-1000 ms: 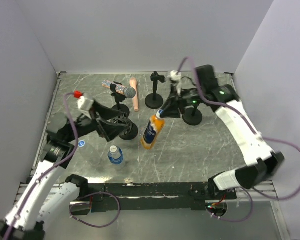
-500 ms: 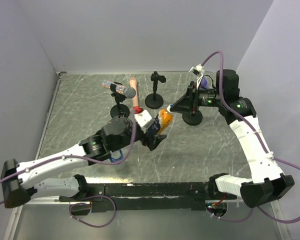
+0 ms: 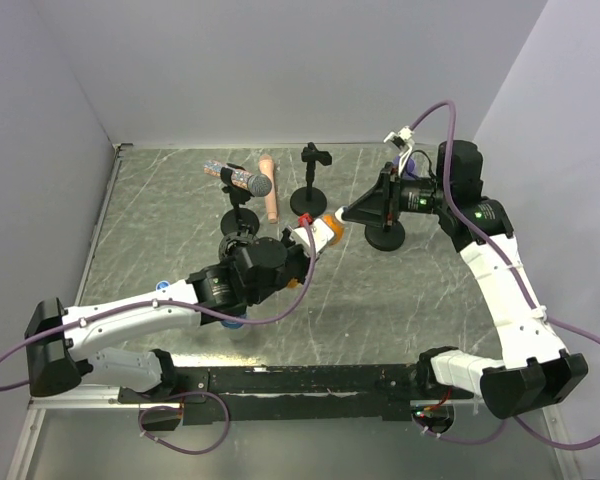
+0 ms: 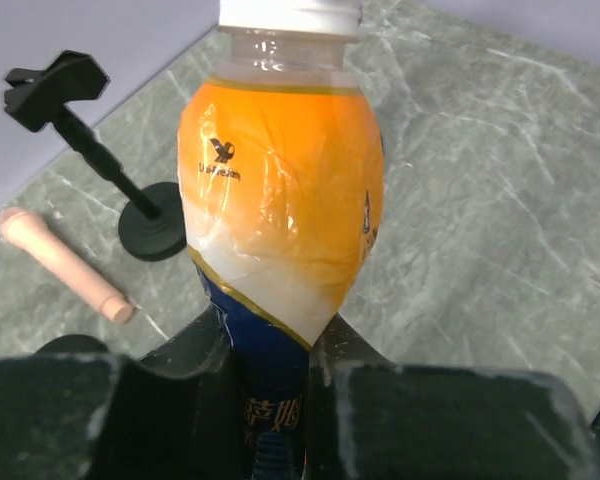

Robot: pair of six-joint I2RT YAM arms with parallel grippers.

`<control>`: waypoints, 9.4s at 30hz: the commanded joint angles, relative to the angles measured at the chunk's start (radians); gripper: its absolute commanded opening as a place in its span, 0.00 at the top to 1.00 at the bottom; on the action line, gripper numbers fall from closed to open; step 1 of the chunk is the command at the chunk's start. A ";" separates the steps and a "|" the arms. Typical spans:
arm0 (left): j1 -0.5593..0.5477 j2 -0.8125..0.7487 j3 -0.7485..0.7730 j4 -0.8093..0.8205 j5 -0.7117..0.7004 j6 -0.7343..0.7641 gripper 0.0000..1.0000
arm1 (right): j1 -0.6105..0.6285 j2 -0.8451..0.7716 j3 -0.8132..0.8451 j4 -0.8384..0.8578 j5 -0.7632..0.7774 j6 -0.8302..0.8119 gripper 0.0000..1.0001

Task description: Unscrew the bottle caps

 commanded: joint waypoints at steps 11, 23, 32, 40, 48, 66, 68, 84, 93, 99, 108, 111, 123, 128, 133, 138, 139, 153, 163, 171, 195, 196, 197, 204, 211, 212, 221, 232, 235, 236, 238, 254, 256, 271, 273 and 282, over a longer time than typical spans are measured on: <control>0.244 -0.141 0.108 -0.377 0.908 0.087 0.99 | 0.120 -0.063 0.047 -0.487 -0.217 -1.378 1.00; 0.168 -0.098 0.136 -0.435 0.468 0.125 0.99 | 0.091 -0.108 0.012 -0.073 -0.046 -0.302 0.06; 0.089 -0.031 0.187 -0.440 0.300 0.130 0.99 | 0.083 -0.034 0.035 -0.146 0.178 -0.009 0.14; 0.089 -0.071 0.157 -0.397 0.272 0.113 0.99 | 0.081 -0.010 0.038 -0.243 0.052 -0.074 0.35; 0.089 -0.065 0.162 -0.396 0.283 0.110 0.99 | 0.081 0.003 0.046 -0.214 0.003 -0.063 0.50; 0.089 -0.065 0.171 -0.388 0.305 0.101 0.99 | 0.088 0.047 0.067 -0.228 -0.057 -0.082 0.50; 0.089 -0.065 0.171 -0.389 0.303 0.099 0.99 | 0.086 0.041 0.075 -0.226 -0.049 -0.088 0.59; 0.189 -0.166 0.127 -0.451 0.728 0.231 0.99 | 0.209 0.021 0.224 -0.832 -0.224 -1.418 1.00; 0.212 -0.158 0.121 -0.442 0.722 0.220 0.99 | 0.224 -0.083 0.069 -0.343 -0.169 -0.936 0.60; 0.212 -0.175 0.095 -0.414 0.690 0.202 0.99 | 0.132 -0.082 0.089 -0.228 -0.213 -0.423 0.10; 0.212 -0.151 0.107 -0.399 0.680 0.168 0.99 | 0.083 -0.070 0.126 -0.257 -0.020 -0.111 0.18; 0.210 -0.141 0.118 -0.394 0.683 0.163 0.99 | 0.098 -0.054 0.110 -0.284 -0.003 -0.134 0.25; 0.212 -0.124 0.137 -0.371 0.674 0.144 0.99 | 0.190 -0.022 0.081 -0.310 0.060 -0.175 0.30; 0.212 -0.134 0.130 -0.363 0.671 0.140 0.99 | 0.204 -0.013 0.084 -0.329 0.054 -0.212 0.45; 0.212 -0.135 0.125 -0.368 0.671 0.140 0.99 | 0.209 -0.013 0.112 -0.336 0.025 -0.247 0.91; 0.212 -0.144 0.119 -0.398 0.686 0.180 0.99 | 0.227 0.002 0.187 -0.437 -0.113 -0.470 1.00; 0.212 -0.146 0.122 -0.412 0.699 0.202 0.99 | 0.238 0.013 0.226 -0.498 -0.156 -0.597 1.00; 0.212 -0.192 0.154 -0.484 0.731 0.266 0.99 | 0.398 0.081 0.313 -0.826 0.099 -1.576 1.00; 0.212 -0.177 0.145 -0.458 0.665 0.231 0.99 | 0.323 -0.059 0.241 -0.438 -0.012 -0.910 0.22; 0.212 -0.198 0.101 -0.369 0.633 0.168 0.99 | 0.223 -0.139 -0.005 -0.076 0.034 -0.103 0.06; 0.209 -0.166 0.127 -0.377 0.598 0.145 0.99 | 0.175 -0.096 0.026 -0.093 0.021 -0.048 0.36; 0.209 -0.163 0.128 -0.376 0.595 0.145 0.99 | 0.177 -0.094 0.027 -0.097 0.032 -0.056 0.38; 0.209 -0.161 0.131 -0.376 0.592 0.141 0.99 | 0.178 -0.094 0.032 -0.103 0.038 -0.062 0.42; 0.209 -0.160 0.142 -0.392 0.617 0.140 0.99 | 0.206 -0.066 0.093 -0.194 0.017 -0.216 0.91; 0.210 -0.123 0.168 -0.544 0.881 0.292 0.99 | 0.304 0.099 0.441 -0.907 -0.241 -1.298 1.00; 0.210 -0.105 0.186 -0.578 0.915 0.304 0.99 | 0.331 0.120 0.469 -1.003 -0.206 -1.473 1.00; 0.210 -0.077 0.214 -0.604 0.863 0.294 0.99 | 0.391 0.072 0.408 -0.844 0.003 -1.504 1.00; 0.210 -0.167 0.101 -0.432 0.719 0.148 0.99 | 0.319 -0.003 0.227 -0.585 -0.093 -0.949 0.40; 0.210 -0.163 0.087 -0.417 0.691 0.122 0.99 | 0.286 -0.051 0.181 -0.437 -0.124 -0.684 0.20; 0.210 -0.158 0.085 -0.411 0.685 0.116 0.99 | 0.263 -0.065 0.172 -0.381 -0.126 -0.565 0.16; 0.210 -0.149 0.084 -0.399 0.677 0.099 0.99 | 0.214 -0.080 0.167 -0.274 -0.106 -0.357 0.11; 0.210 -0.094 0.142 -0.372 0.627 0.068 0.99 | 0.193 -0.073 0.066 -0.235 0.160 -0.118 0.25; 0.210 -0.091 0.142 -0.368 0.627 0.065 0.99 | 0.195 -0.068 0.066 -0.237 0.158 -0.120 0.29; 0.210 -0.114 0.142 -0.417 0.663 0.149 0.99 | 0.232 0.024 0.230 -0.465 -0.151 -0.585 0.90; 0.210 -0.121 0.142 -0.432 0.686 0.188 0.99 | 0.250 0.065 0.314 -0.686 -0.205 -0.907 0.90; 0.210 -0.141 0.139 -0.455 0.717 0.254 0.99 | 0.307 -0.025 0.248 -0.709 0.009 -1.493 0.86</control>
